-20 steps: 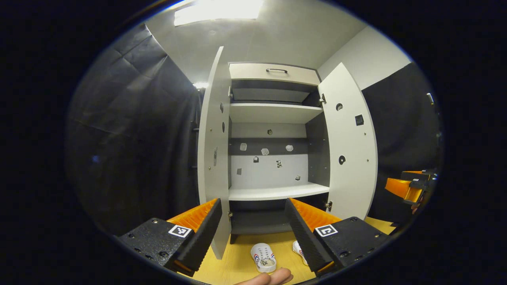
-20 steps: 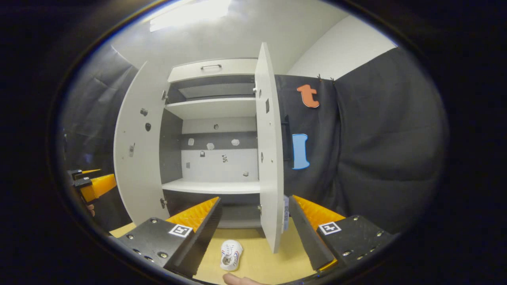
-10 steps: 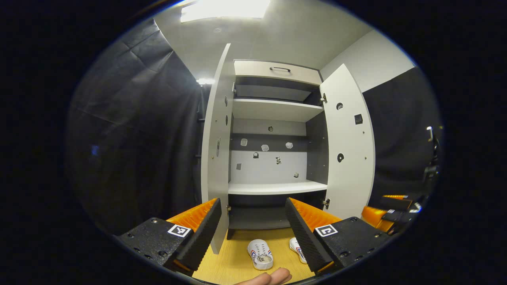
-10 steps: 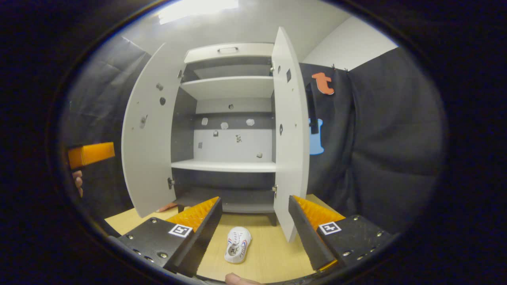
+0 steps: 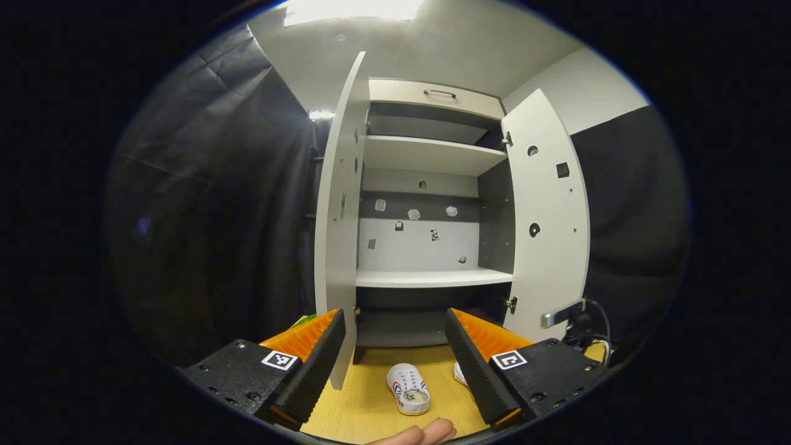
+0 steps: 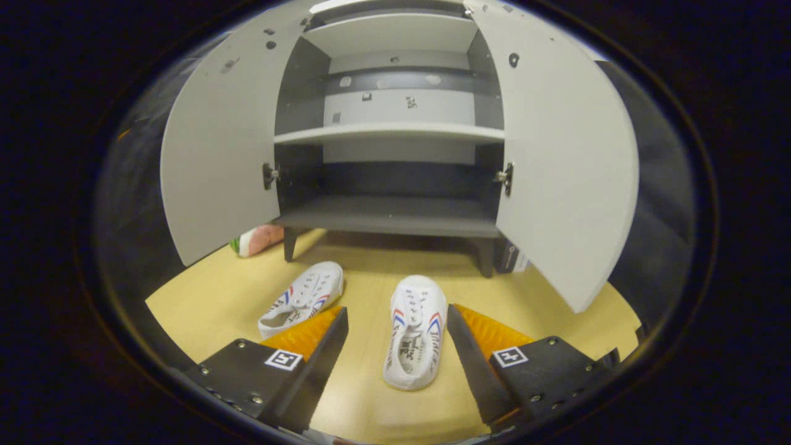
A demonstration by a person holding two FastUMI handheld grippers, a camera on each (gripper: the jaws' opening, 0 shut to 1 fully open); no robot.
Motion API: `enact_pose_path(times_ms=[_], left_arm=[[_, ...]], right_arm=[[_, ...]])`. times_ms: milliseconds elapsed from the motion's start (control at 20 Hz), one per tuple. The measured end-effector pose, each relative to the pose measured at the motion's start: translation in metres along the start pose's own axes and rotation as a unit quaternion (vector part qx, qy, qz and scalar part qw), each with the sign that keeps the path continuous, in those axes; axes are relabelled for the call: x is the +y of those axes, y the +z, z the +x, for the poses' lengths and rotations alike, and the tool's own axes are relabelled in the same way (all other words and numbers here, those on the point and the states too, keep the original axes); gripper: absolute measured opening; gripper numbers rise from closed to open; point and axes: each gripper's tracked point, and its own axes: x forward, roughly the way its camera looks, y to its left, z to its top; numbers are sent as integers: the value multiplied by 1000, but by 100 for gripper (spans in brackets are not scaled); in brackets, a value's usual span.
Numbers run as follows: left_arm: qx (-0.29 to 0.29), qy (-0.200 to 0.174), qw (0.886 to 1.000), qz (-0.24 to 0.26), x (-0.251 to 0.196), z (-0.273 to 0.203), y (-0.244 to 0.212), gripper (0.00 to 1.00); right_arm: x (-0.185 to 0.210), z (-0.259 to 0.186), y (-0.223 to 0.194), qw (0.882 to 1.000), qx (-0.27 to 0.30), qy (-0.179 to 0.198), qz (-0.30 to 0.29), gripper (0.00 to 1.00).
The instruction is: Grab one shoe with the right hand and put it into the shoe cabinet, grab the other shoe with the left hand and put it into the shoe cabinet; then close the right door with the right hand and the left door with the left hand.
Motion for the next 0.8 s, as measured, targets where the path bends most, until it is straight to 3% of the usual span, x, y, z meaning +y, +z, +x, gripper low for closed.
enact_pose_path(times_ms=[50, 200, 350, 500, 550, 650, 700, 800], left_arm=[[4, 1, 1000, -3, 2, 1, -4, 98], [16, -1, 1000, -10, 6, 3, -14, 98], [21, -20, 999, -13, -3, 4, -24, 99], [35, -30, 999, -3, -11, 13, -36, 98], [41, -32, 999, -4, -15, 15, -39, 98], [49, -38, 998, -10, -22, 16, -44, 99], [50, -42, 998, -12, -26, 17, -45, 99], [62, -52, 996, -26, -33, 19, -52, 98]], right_arm=[[4, 11, -8, 1000, 11, -2, 2, 87], [6, 35, -29, 999, 43, -15, 20, 82], [7, 57, -51, 994, 83, -22, 64, 78], [14, 71, -54, 994, 88, -6, 66, 80], [8, 73, -58, 993, 97, -24, 59, 78], [-2, 81, -61, 993, 89, -51, 60, 64], [-3, 78, -55, 991, 88, -58, 81, 43], [-4, 89, -52, 987, 86, -46, 126, 42]])
